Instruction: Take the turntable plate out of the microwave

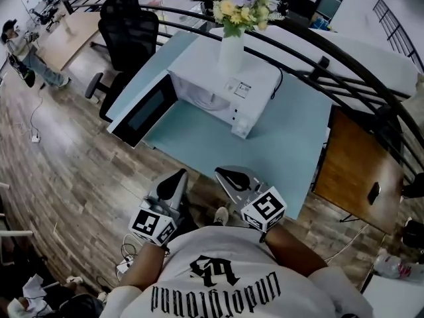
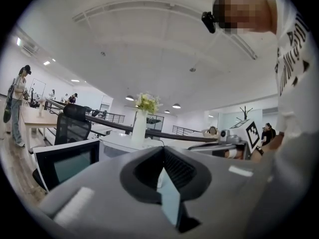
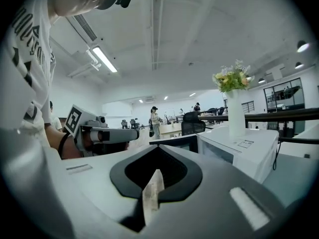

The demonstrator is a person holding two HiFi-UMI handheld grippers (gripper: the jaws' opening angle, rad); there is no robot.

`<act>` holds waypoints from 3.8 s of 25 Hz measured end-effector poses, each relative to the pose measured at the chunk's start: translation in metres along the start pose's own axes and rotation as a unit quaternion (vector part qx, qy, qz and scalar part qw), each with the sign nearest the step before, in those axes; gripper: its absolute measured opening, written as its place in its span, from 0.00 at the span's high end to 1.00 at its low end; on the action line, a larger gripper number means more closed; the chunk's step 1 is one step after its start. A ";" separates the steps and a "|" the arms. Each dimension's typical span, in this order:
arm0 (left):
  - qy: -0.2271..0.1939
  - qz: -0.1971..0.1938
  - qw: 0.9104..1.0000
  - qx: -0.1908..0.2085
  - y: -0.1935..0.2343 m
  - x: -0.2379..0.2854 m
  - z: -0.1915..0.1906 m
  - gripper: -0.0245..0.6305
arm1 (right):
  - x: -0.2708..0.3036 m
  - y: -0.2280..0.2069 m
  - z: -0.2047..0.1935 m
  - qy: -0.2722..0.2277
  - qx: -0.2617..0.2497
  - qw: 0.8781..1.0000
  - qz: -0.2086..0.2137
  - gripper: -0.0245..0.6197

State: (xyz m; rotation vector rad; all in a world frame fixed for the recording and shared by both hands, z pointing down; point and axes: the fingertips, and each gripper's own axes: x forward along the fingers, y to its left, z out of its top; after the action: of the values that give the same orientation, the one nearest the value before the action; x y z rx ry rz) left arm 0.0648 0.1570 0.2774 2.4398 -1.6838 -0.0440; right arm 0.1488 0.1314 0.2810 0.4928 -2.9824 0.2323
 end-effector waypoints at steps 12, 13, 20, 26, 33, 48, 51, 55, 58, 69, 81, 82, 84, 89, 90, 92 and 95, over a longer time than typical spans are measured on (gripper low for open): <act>0.016 -0.064 0.998 0.007 0.104 0.056 0.011 0.89 | 0.088 -0.057 0.001 0.023 0.011 0.997 -0.067 0.96; 0.016 -0.069 0.997 0.015 0.115 0.059 0.013 0.89 | 0.096 -0.060 0.001 0.024 0.009 0.997 -0.073 0.96; 0.017 -0.110 0.992 0.059 0.189 0.073 0.026 0.89 | 0.145 -0.096 0.005 0.032 0.014 0.989 -0.144 0.96; 0.024 -0.163 0.984 0.062 0.222 0.088 0.033 0.89 | 0.177 -0.103 0.012 0.025 0.026 0.980 -0.195 0.96; 0.036 -0.194 0.979 0.053 0.228 0.115 0.028 0.89 | 0.199 -0.115 -0.002 0.026 0.055 0.975 -0.213 0.96; 0.073 -0.190 0.978 0.039 0.240 0.190 -0.019 0.89 | 0.238 -0.177 -0.089 0.076 0.168 0.966 -0.180 0.91; 0.080 -0.184 0.979 0.042 0.243 0.204 -0.033 0.89 | 0.249 -0.188 -0.115 0.088 0.199 0.961 -0.171 0.86; 0.088 -0.181 0.979 0.041 0.246 0.218 -0.052 0.89 | 0.259 -0.205 -0.148 0.089 0.255 0.947 -0.173 0.82; 0.088 -0.187 0.978 0.038 0.249 0.226 -0.067 0.89 | 0.262 -0.221 -0.173 0.081 0.305 0.931 -0.182 0.80; 0.129 -0.173 0.976 0.008 0.251 0.248 -0.114 0.89 | 0.269 -0.267 -0.240 0.011 0.487 0.848 -0.210 0.72; 0.124 -0.167 0.978 0.006 0.257 0.251 -0.145 0.89 | 0.279 -0.298 -0.260 -0.101 0.639 0.731 -0.217 0.68; 0.125 -0.167 0.978 0.006 0.257 0.252 -0.146 0.89 | 0.279 -0.300 -0.262 -0.107 0.648 0.721 -0.220 0.68; 0.135 -0.164 0.977 0.000 0.255 0.253 -0.146 0.89 | 0.280 -0.304 -0.267 -0.118 0.668 0.698 -0.228 0.68; 0.115 -0.156 0.981 -0.002 0.259 0.256 -0.148 0.89 | 0.283 -0.314 -0.278 -0.134 0.698 0.656 -0.252 0.69; 0.116 -0.153 0.981 -0.006 0.259 0.256 -0.149 0.89 | 0.282 -0.315 -0.279 -0.136 0.699 0.654 -0.256 0.69; 0.120 -0.148 0.982 -0.012 0.260 0.255 -0.152 0.89 | 0.282 -0.314 -0.280 -0.140 0.696 0.655 -0.261 0.70; 0.123 -0.150 0.981 -0.015 0.261 0.254 -0.156 0.89 | 0.281 -0.313 -0.280 -0.145 0.687 0.661 -0.264 0.71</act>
State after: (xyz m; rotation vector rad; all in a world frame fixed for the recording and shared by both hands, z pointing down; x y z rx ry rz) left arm -0.0661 -0.1496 0.4921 2.5317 -1.1995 0.1845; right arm 0.0097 -0.2014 0.6343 1.4990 -2.0281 2.4829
